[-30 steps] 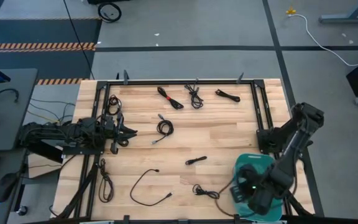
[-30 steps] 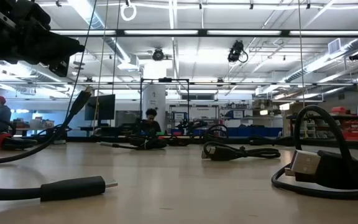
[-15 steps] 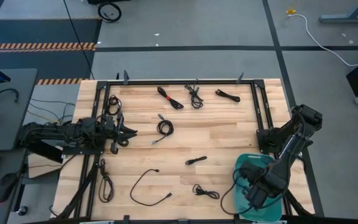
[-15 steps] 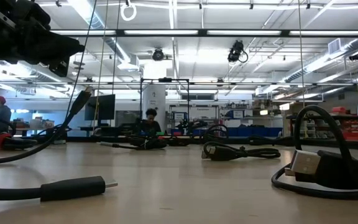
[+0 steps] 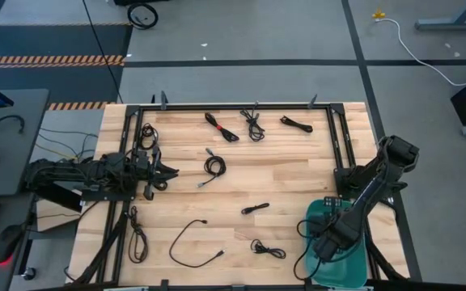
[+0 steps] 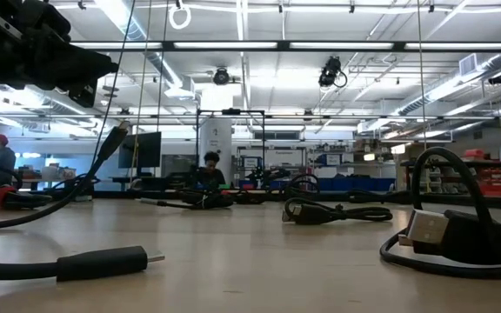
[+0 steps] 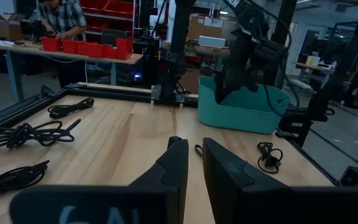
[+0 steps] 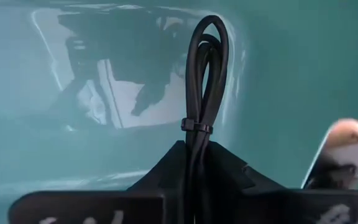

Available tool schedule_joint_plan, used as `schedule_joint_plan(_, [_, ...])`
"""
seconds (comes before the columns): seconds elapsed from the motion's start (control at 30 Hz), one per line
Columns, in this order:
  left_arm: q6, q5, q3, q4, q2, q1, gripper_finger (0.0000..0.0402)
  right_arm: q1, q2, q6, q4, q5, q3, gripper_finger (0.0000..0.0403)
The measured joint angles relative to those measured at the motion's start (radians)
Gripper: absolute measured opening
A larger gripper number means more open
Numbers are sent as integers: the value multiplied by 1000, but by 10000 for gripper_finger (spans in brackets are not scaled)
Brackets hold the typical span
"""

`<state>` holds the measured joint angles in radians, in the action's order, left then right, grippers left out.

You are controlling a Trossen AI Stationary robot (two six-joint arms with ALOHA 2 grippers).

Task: Pick and place USB-C Cables
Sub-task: Put the black charger cable into the blue bin

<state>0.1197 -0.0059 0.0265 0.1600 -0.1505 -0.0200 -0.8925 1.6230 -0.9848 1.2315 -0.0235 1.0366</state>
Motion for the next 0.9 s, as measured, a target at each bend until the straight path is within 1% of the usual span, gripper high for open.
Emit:
schedule_joint_plan(0.13, [0, 0, 0, 0, 0, 0, 59, 2, 0, 48, -48, -2, -56, 80])
schedule_joint_plan(0.3, [0, 0, 0, 0, 0, 0, 55, 2, 0, 65, -52, -10, -101, 133])
schedule_joint_plan(0.43, [0, 0, 0, 0, 0, 0, 51, 2, 0, 65, -22, 28, -102, 172])
schedule_joint_plan(0.5, [0, 0, 0, 0, 0, 0, 51, 2, 0, 43, 33, 30, -84, 181])
schedule_joint_plan(0.63, [0, 0, 0, 0, 0, 0, 56, 11, 0, -62, 194, 26, 21, 176])
schedule_joint_plan(0.77, [0, 0, 0, 0, 0, 0, 59, 11, 0, -147, 317, 23, 197, 155])
schedule_joint_plan(0.83, [0, 0, 0, 0, 0, 0, 58, 13, 0, -202, 341, 34, 294, 144])
schedule_joint_plan(0.9, [0, 0, 0, 0, 0, 0, 55, 19, 0, -253, 335, 74, 389, 132])
